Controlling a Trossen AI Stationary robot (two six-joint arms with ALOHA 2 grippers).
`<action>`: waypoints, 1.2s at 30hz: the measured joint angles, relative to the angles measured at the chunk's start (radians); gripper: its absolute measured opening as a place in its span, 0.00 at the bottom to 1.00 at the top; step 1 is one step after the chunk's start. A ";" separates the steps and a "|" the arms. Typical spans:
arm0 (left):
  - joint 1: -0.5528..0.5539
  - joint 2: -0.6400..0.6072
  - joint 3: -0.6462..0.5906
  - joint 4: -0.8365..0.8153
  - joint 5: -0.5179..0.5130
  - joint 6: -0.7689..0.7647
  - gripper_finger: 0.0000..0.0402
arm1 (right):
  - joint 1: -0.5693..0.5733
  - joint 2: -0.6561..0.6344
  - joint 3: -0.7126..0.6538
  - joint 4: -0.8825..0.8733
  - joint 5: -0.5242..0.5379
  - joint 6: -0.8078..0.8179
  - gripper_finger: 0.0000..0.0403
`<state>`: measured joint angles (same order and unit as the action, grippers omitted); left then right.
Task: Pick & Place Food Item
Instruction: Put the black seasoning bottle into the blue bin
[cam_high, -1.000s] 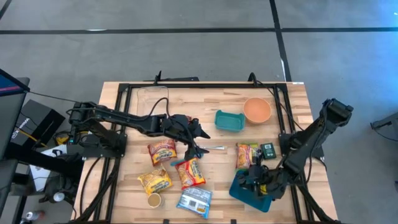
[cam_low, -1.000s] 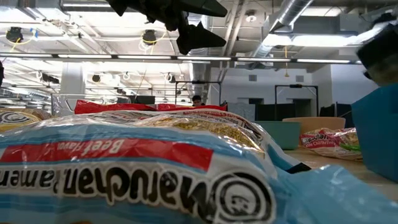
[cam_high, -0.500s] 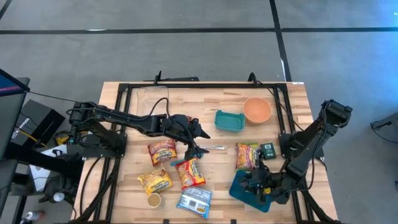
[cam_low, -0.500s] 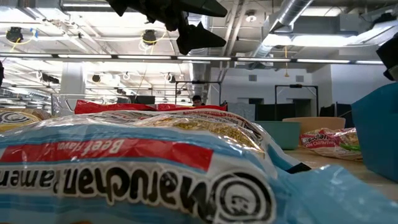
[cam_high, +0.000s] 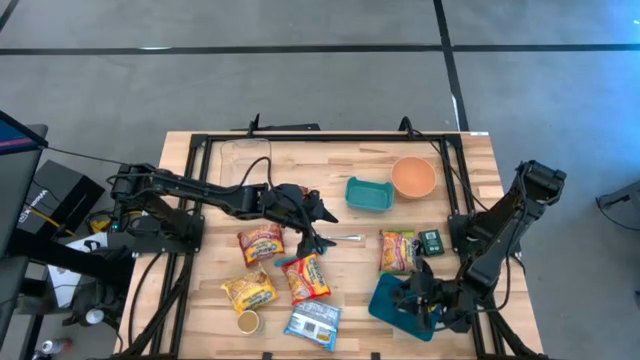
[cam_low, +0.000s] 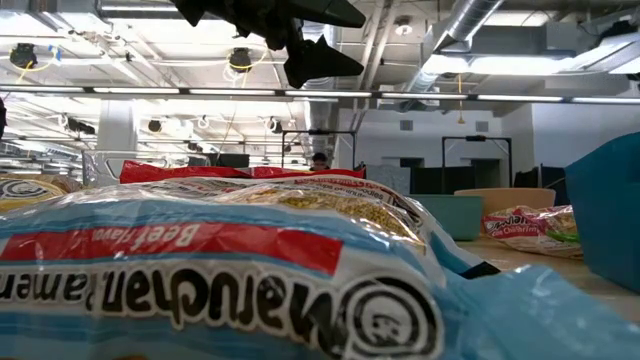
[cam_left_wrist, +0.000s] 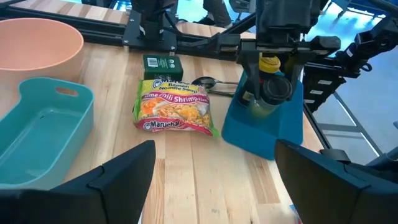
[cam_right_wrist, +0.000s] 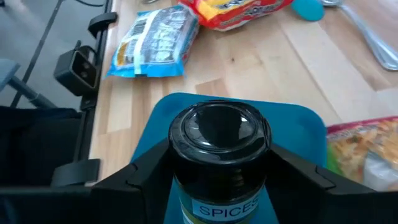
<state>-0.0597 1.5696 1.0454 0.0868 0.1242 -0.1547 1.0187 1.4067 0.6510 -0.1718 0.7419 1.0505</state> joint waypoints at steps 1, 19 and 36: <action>0.000 0.000 0.000 0.000 0.000 0.000 0.80 | 0.005 0.000 0.000 -0.011 0.010 0.014 0.52; 0.000 0.000 0.000 0.000 0.000 0.000 0.80 | 0.013 0.000 0.032 0.001 0.039 -0.002 0.52; 0.000 0.000 0.000 0.000 0.000 0.000 0.80 | 0.062 0.059 0.053 -0.008 0.110 0.032 0.51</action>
<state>-0.0593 1.5696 1.0454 0.0864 0.1242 -0.1547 1.0803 1.4653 0.7044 -0.1795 0.8521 1.0820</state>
